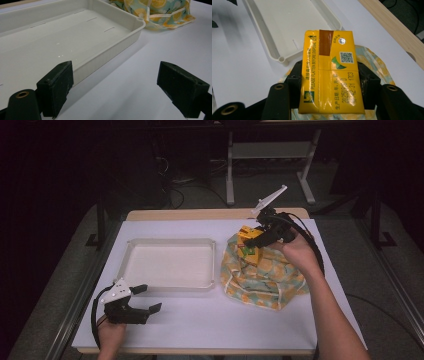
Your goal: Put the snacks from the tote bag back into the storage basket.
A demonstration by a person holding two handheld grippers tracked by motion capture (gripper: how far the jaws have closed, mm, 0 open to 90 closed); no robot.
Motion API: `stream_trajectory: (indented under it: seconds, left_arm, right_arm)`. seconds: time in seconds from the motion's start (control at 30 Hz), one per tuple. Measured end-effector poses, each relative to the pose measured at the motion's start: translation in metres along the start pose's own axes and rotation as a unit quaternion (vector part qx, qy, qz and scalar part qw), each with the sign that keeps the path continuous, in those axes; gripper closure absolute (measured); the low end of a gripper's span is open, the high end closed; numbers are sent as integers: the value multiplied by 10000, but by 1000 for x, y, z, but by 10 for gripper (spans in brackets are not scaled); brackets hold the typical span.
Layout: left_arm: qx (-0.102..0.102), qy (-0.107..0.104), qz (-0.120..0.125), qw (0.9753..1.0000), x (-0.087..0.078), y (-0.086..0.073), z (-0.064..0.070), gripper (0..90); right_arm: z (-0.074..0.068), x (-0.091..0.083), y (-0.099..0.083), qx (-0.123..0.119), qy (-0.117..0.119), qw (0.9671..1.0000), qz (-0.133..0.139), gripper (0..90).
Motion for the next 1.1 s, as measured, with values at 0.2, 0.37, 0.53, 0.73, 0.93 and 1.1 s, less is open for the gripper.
stream_trajectory:
  seconds: [0.2,0.37,0.53,0.73,0.93,1.1]
  left_arm:
    - [-9,4,14,10000,0,0,0,135]
    - [-15,1,13,10000,0,0,0,135]
    - [17,7,2,10000,-1,0,-1,135]
    - [3,5,15,10000,-1,0,-1,135]
    - [-5,-2,16,10000,-1,0,-1,135]
    - [-17,-1,36,10000,-1,-1,-1,135]
  right_arm:
    - [-5,7,7,-91,90,9999,0,488]
    - [-8,10,11,-151,131,9998,-28,489]
    - [-11,14,16,-196,174,9996,-39,488]
    - [-17,17,23,-319,261,9991,-32,488]
    - [-22,21,30,-431,333,9985,-24,488]
    - [-25,24,33,-444,370,9983,-35,488]
Point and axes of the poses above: each handheld gripper's, and its own axes: x roughly forward along the jaws, y roughly out of its top, z roughly to its right, the point moved 1 cm from there along x, roughly forward along the jaws, and after that the axes turned 7 degrees about x, right-handed, at the moved point
